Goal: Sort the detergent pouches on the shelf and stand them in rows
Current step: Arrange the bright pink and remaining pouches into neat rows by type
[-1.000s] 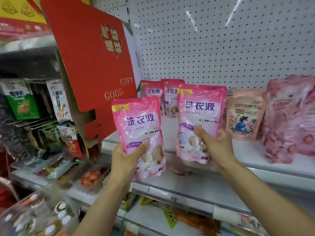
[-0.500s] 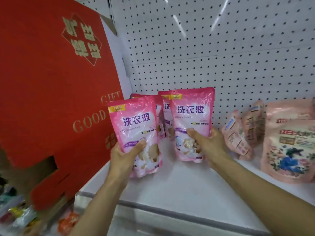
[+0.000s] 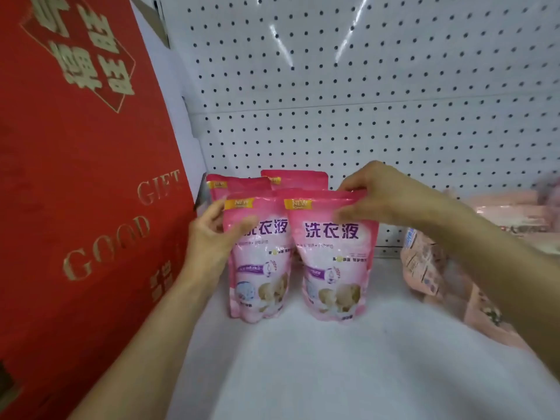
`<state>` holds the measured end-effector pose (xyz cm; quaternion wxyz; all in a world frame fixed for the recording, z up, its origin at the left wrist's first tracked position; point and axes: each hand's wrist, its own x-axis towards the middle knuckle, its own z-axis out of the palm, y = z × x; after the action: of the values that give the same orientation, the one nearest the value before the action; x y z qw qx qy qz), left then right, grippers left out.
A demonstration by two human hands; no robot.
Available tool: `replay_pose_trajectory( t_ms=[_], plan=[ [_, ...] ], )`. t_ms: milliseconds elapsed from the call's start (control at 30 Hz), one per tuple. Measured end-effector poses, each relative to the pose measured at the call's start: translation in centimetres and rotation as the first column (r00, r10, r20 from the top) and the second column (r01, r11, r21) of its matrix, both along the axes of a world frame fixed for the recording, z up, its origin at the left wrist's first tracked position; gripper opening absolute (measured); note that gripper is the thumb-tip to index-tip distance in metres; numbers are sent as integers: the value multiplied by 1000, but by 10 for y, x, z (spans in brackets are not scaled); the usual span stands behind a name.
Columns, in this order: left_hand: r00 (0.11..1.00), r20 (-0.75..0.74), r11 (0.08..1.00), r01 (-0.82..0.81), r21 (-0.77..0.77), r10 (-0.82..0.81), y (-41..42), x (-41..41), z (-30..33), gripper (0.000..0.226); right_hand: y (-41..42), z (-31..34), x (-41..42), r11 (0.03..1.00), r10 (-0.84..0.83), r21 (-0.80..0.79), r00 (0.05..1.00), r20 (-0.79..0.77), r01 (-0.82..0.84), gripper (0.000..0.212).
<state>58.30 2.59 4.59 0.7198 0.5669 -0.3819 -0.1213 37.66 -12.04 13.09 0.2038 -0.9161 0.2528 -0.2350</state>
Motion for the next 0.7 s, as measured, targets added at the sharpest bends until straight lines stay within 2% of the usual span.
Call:
replay_pose_trajectory(
  t_ms=[100,167,233,300,467,600,700],
  plan=[
    [957,289,983,-82,164,32,1,3,32,37,-14,7,11,996,-12,-85,981,-191,-5,29],
    [935,355,957,-123,263,23,-1,8,40,30,-26,10,13,993,-51,-112,975,-216,27,37],
    [928,371,947,-142,289,26,-2,15,40,24,-41,12,11,994,-59,-98,975,-213,39,33],
    [936,352,951,-134,279,28,-3,20,39,24,-54,16,10,994,-73,-100,971,-227,51,26],
    [976,215,979,-64,194,21,-6,28,31,18,-87,19,16,989,-142,-70,965,-220,129,29],
    [995,50,987,-90,131,84,-16,38,22,15,-107,8,24,979,-204,-44,965,-167,199,11],
    [995,8,990,-98,106,97,-22,47,22,11,-112,5,32,982,-188,-2,972,-138,190,9]
  ],
)
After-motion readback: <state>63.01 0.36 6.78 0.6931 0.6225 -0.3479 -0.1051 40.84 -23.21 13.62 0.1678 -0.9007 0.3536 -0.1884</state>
